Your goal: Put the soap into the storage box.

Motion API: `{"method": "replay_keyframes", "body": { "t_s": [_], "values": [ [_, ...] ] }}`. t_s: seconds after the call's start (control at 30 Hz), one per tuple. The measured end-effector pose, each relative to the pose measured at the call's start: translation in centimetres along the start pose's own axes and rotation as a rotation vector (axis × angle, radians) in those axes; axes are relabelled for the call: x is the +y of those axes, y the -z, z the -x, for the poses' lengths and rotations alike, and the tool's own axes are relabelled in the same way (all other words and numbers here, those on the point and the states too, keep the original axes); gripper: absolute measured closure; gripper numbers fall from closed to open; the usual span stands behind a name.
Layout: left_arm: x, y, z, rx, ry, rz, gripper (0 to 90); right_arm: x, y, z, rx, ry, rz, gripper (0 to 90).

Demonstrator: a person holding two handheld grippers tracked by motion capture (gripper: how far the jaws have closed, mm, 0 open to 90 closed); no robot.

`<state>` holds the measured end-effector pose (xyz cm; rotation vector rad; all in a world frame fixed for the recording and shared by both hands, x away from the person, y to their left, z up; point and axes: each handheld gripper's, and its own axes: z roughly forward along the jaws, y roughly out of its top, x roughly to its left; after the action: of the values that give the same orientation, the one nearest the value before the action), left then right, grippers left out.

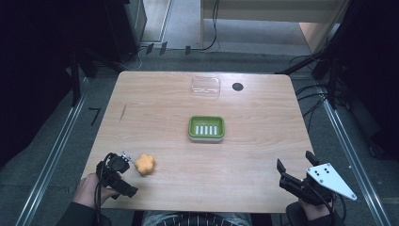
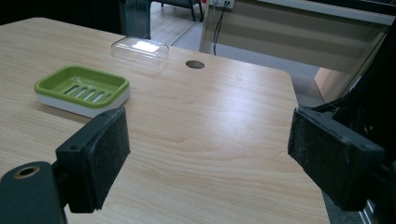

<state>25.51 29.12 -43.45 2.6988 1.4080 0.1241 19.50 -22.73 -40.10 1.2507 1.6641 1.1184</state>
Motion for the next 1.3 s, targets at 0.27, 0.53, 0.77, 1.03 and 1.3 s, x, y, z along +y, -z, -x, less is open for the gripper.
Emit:
{"method": "replay_keyframes", "body": {
  "t_s": [0.27,0.53,0.77,1.03,1.3],
  "values": [
    [0.4,0.1,0.2,-0.012,-0.015,0.011,0.0,0.0,0.0,-0.1,-0.002,0.008,-0.003,13.4],
    [1.2,0.6,0.4,-0.031,-0.024,0.031,0.0,0.1,-0.1,-0.2,0.001,0.017,-0.007,13.4],
    [1.8,0.9,0.2,-0.039,-0.020,0.049,0.0,0.1,-0.2,-0.2,0.002,0.019,-0.010,13.4],
    [3.6,1.0,0.1,-0.028,-0.038,0.066,0.0,0.1,-0.2,-0.3,0.003,0.021,-0.014,13.4],
    [5.0,0.8,-0.5,-0.017,-0.052,0.071,0.0,0.1,-0.3,-0.3,0.005,0.023,-0.016,13.4]
  ]
}}
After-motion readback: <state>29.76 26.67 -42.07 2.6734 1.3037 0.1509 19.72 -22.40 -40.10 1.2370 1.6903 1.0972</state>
